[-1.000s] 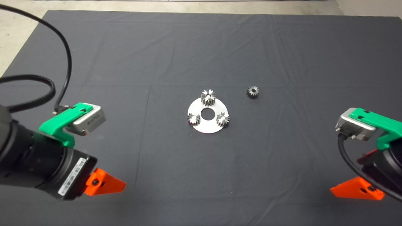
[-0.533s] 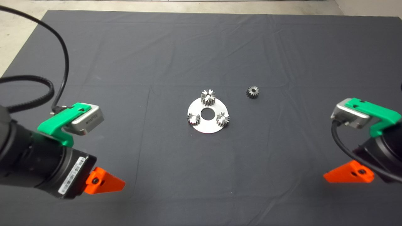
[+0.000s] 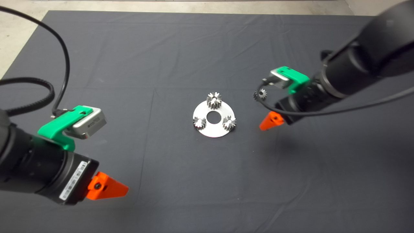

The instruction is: Remove an incorrectly installed larger gear and replace it with the correct smaller gear

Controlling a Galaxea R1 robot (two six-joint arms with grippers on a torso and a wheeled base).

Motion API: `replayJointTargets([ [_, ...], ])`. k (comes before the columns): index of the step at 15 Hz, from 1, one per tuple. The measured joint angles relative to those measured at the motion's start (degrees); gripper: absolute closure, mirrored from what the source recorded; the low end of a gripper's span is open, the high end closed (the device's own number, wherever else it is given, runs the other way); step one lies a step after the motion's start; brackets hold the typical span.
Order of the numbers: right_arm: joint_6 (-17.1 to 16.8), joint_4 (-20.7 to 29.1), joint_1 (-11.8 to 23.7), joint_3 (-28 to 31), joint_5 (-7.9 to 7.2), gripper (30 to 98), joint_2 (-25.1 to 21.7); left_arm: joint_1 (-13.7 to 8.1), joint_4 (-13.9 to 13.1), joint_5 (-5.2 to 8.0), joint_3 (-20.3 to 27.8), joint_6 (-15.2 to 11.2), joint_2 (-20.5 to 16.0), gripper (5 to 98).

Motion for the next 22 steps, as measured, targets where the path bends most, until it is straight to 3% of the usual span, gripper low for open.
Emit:
replayJointTargets([
  [3, -1.5, -5.9, -1.1, -6.5, 1.60, 30.9, 6.1, 0.0, 0.0, 0.11, 0.0, 0.0, -0.4, 5.5],
  [6, -3.9, -7.4, -2.3, -9.0, 5.38, 30.9, 6.8, 0.0, 0.0, 0.12, 0.0, 0.0, -0.4, 5.5],
  [10, -8.7, -13.3, -7.0, -11.1, 8.89, 30.9, 6.9, 0.0, 0.0, 0.11, 0.0, 0.0, -0.4, 5.5],
  [16, -11.8, -20.6, -9.1, -12.0, 9.06, 30.9, 8.3, 0.0, 0.0, 0.11, 0.0, 0.0, -0.3, 5.5],
  [22, -12.1, -25.1, -12.0, -14.0, 9.32, 30.9, 11.0, 0.0, 0.0, 0.13, 0.1, 0.0, -0.3, 5.5],
])
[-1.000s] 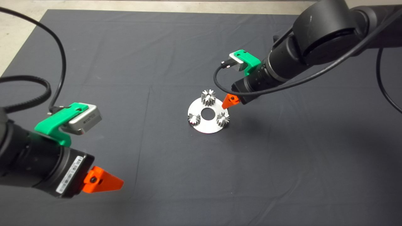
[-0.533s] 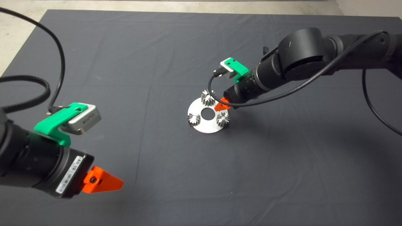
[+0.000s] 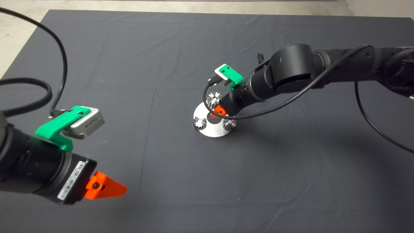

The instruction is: Remove an incorrectly installed larger gear and replace it with the correct smaller gear

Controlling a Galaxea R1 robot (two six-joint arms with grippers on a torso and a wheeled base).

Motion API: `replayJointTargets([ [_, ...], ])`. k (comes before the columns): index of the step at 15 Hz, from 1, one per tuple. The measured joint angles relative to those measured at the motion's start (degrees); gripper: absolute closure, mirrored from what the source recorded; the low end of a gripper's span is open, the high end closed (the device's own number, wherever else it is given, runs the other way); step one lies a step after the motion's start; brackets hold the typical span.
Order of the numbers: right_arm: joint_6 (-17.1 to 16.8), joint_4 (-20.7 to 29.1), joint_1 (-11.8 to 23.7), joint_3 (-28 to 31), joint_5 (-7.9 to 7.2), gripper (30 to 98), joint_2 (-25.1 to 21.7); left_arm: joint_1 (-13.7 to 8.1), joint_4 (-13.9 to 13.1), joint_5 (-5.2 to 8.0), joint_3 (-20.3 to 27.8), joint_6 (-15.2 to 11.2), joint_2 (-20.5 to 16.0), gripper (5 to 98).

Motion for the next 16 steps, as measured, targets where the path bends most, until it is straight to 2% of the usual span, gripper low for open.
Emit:
replayJointTargets([
  [4, 0.0, -3.1, -0.1, -3.6, -0.12, 30.9, 0.5, 0.0, 0.0, 0.00, 0.0, 0.0, 0.0, 5.5],
  [9, 0.0, -3.7, -0.8, -4.3, -0.04, 30.9, 0.9, 0.0, 0.0, 0.00, 0.0, 0.0, -0.2, 5.5],
  [12, 0.0, -6.7, -2.1, -4.6, -0.03, 30.9, 1.0, 0.0, 0.0, -0.02, 0.0, 0.0, -0.3, 5.5],
  [16, 0.0, -7.6, -3.5, -5.8, 0.18, 30.9, 1.8, 0.0, 0.0, -0.02, 0.0, 0.0, -0.3, 5.5],
])
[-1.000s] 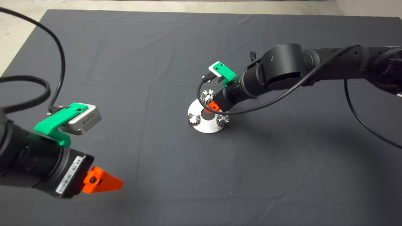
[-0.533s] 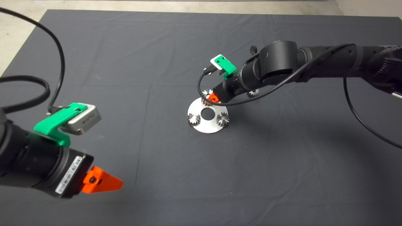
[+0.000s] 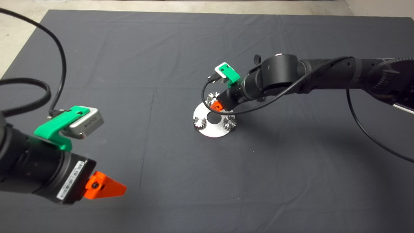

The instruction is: Remove an incorrectly installed larger gear and replace it with the correct smaller gear

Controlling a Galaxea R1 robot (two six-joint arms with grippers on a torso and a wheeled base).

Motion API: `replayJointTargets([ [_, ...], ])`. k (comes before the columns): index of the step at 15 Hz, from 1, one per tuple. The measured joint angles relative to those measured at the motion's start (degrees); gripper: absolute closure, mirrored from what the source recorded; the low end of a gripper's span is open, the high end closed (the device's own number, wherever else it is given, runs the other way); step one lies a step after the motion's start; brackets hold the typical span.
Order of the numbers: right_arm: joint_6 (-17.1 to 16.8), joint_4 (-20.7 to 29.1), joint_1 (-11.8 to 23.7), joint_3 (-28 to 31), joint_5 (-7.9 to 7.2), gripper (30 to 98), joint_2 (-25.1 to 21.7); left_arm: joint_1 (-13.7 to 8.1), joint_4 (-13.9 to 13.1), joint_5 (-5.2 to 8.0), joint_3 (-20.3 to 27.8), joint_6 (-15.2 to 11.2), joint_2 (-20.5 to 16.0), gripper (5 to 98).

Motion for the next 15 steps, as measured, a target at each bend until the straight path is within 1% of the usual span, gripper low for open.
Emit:
replayJointTargets([
  [6, 0.0, -0.9, -1.2, -2.0, 0.18, 30.9, 1.9, 0.0, 0.0, 0.02, 0.0, 0.0, -0.2, 5.5],
  [9, 0.0, -1.5, -1.5, -4.5, 0.18, 30.9, 3.3, 0.0, 0.0, -0.02, 0.0, 0.0, -0.1, 5.5],
  [15, 0.0, -1.8, -1.6, -5.8, 0.51, 30.9, 3.7, 0.0, 0.0, -0.02, 0.0, 0.0, -0.3, 5.5],
])
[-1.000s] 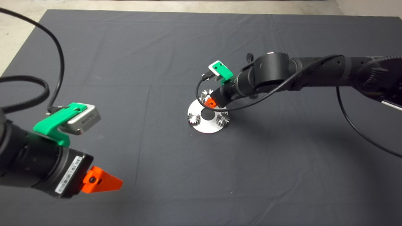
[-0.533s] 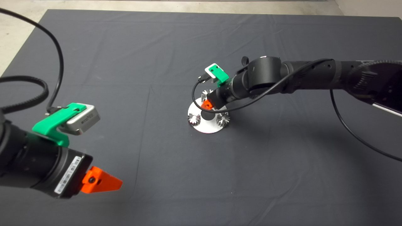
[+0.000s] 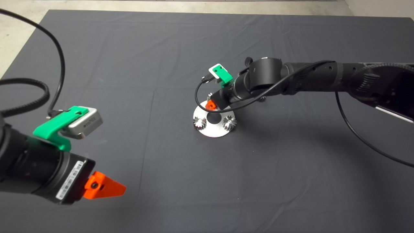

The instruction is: Remove an incorrectly installed larger gear and replace it with the correct smaller gear

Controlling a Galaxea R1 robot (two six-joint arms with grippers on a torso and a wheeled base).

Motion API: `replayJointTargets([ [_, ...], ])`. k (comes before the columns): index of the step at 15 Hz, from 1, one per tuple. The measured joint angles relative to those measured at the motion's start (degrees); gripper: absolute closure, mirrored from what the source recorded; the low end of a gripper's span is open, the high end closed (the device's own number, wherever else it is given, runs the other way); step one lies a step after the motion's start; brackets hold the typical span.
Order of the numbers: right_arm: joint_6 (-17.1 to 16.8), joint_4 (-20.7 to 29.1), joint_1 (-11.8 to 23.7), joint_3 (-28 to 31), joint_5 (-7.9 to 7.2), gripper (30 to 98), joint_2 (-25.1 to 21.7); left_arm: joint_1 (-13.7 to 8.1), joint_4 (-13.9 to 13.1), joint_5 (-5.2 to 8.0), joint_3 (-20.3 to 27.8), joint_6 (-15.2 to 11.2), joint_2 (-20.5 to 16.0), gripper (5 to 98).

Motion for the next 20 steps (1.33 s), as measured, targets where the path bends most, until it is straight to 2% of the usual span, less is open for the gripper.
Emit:
replayJointTargets([
  [3, 0.0, -0.1, -0.1, 0.0, 0.33, 32.9, 0.0, 0.0, 0.0, 0.02, 0.0, 0.0, 0.0, 5.5],
  [5, 0.0, -0.4, -1.2, -0.6, 0.36, 38.3, 0.0, 0.0, 0.0, 0.02, 0.0, 0.0, 0.0, 5.5],
  [7, 0.0, -0.4, -1.7, -0.9, 0.33, 38.6, 0.0, 0.0, 0.0, 0.00, 0.0, 0.0, 0.0, 5.5],
  [9, 0.0, -0.4, -1.7, -0.9, 0.35, 43.2, 0.0, 0.0, 0.0, 0.00, 0.0, 0.0, 0.0, 5.5],
  [11, 0.0, -0.4, -1.7, -0.9, 0.35, 43.2, 0.0, 0.0, 0.0, 0.00, 0.0, 0.0, 0.0, 5.5],
  [13, 0.0, -0.4, -1.5, -0.9, 0.35, 48.1, 0.0, 0.0, 0.0, 0.00, 0.0, 0.0, 0.0, 5.5],
  [15, 0.0, -0.5, -1.5, -0.9, 0.48, 48.1, 0.4, 0.0, 0.0, 0.01, 0.0, 0.0, 0.0, 5.5],
  [16, 0.0, -0.5, -1.5, -0.9, 0.95, 48.1, 0.7, 0.0, 0.0, 0.00, 0.0, 0.0, 0.0, 5.5],
  [18, 0.0, -0.8, -1.5, -1.1, 2.83, 53.6, 0.9, 0.0, 0.0, 0.00, 0.0, 0.0, 0.0, 5.5],
  [20, 0.0, -1.0, -1.4, -1.6, 3.34, 53.6, 0.8, 0.0, 0.0, 0.02, 0.0, 0.0, -0.4, 5.5],
])
